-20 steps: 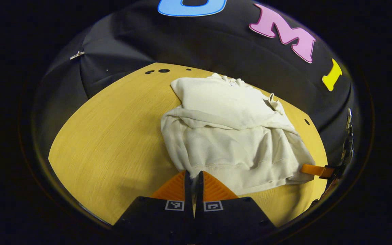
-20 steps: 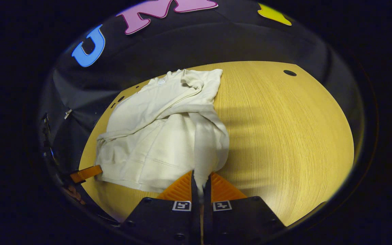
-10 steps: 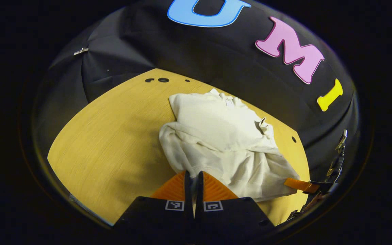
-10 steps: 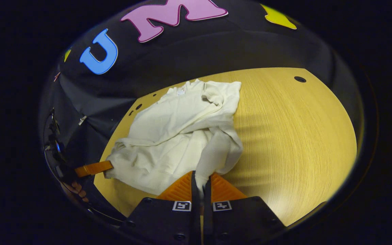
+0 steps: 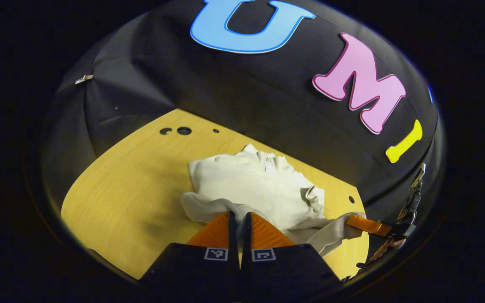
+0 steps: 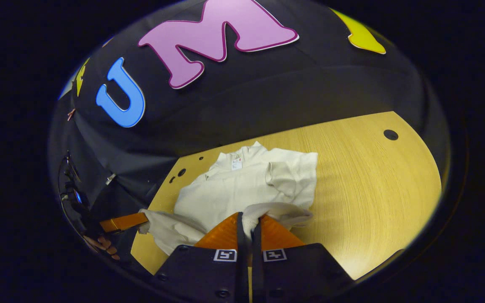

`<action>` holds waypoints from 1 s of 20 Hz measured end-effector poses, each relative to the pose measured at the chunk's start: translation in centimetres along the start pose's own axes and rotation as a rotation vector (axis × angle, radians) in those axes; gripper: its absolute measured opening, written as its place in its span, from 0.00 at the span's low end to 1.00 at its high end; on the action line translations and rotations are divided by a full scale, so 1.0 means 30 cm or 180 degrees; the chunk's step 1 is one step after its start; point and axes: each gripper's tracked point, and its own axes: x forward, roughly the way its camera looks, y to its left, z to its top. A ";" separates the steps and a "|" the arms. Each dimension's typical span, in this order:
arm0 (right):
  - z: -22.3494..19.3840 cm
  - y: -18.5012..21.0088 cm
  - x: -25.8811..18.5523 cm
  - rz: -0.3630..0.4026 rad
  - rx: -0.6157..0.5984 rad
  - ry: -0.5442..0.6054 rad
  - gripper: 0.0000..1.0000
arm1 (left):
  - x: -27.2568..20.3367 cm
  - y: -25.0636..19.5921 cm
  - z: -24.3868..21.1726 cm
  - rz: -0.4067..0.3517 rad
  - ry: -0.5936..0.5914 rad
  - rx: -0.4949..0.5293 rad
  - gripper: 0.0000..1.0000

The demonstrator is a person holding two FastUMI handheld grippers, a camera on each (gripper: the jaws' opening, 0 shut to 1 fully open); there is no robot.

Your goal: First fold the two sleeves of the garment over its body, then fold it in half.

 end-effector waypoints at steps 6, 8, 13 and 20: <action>0.212 0.025 0.190 -0.0024 0.0068 -0.0251 0.07 | 0.188 -0.021 0.203 -0.0086 -0.0135 -0.0049 0.06; 0.256 0.007 0.261 -0.0082 0.0097 -0.0294 0.08 | 0.268 -0.008 0.247 -0.0064 -0.0151 -0.0002 0.06; 0.322 -0.075 0.435 -0.0277 0.0191 -0.0360 0.07 | 0.504 0.040 0.347 -0.0019 -0.0206 0.0056 0.06; 0.262 -0.181 0.618 -0.0595 0.0289 -0.0313 0.08 | 0.766 0.133 0.349 0.0052 -0.0145 0.0287 0.09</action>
